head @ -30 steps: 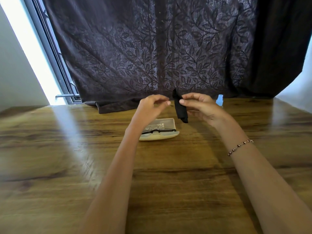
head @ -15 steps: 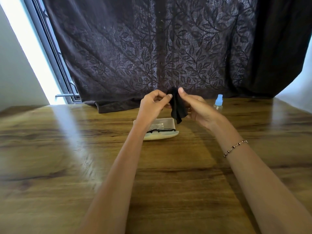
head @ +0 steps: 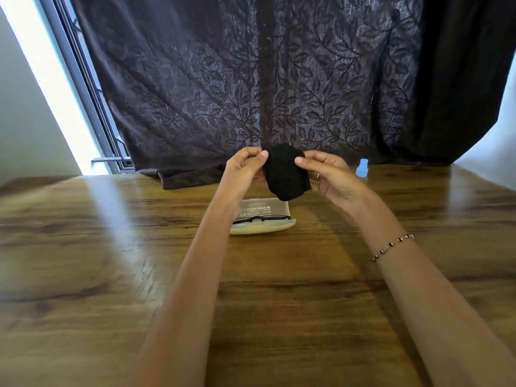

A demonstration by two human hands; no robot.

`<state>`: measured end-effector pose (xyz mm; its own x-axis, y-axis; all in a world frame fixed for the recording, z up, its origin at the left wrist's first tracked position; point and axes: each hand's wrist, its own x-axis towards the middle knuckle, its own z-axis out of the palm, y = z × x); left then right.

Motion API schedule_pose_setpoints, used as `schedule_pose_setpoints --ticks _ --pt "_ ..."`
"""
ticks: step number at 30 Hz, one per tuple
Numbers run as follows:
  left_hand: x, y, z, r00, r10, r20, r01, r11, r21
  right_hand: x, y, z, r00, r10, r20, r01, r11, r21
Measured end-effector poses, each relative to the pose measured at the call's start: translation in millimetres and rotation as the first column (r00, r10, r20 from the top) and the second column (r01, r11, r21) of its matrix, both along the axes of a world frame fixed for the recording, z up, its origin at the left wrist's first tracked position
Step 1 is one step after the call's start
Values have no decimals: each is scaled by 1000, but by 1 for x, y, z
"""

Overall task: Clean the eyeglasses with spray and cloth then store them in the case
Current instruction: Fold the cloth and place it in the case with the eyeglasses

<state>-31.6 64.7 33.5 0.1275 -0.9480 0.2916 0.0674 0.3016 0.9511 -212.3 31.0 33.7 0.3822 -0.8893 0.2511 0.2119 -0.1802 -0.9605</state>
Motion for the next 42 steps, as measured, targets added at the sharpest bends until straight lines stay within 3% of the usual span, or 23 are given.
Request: schedule_pose_setpoints --ticks 10,14,19,27,37,42 --pt "-6 8 5 998 -60 -12 60 998 13 2 3 0 1000 4 12 -4 1000 -18" --pt "-5 7 3 997 -73 2 73 997 31 -1 5 1 997 48 -54 -54 992 -115" --pt "0 3 1 998 -62 -2 62 995 72 1 8 3 990 -38 -135 16 987 -158" --pt "3 0 0 991 -104 -82 111 990 82 1 8 5 998 -13 -62 7 994 -111" --pt "0 3 -2 989 -140 57 136 989 60 7 5 -1 972 -219 -84 198 958 -205" --pt "3 3 -2 990 -119 78 115 992 55 -2 4 3 975 -190 -113 170 972 -163"
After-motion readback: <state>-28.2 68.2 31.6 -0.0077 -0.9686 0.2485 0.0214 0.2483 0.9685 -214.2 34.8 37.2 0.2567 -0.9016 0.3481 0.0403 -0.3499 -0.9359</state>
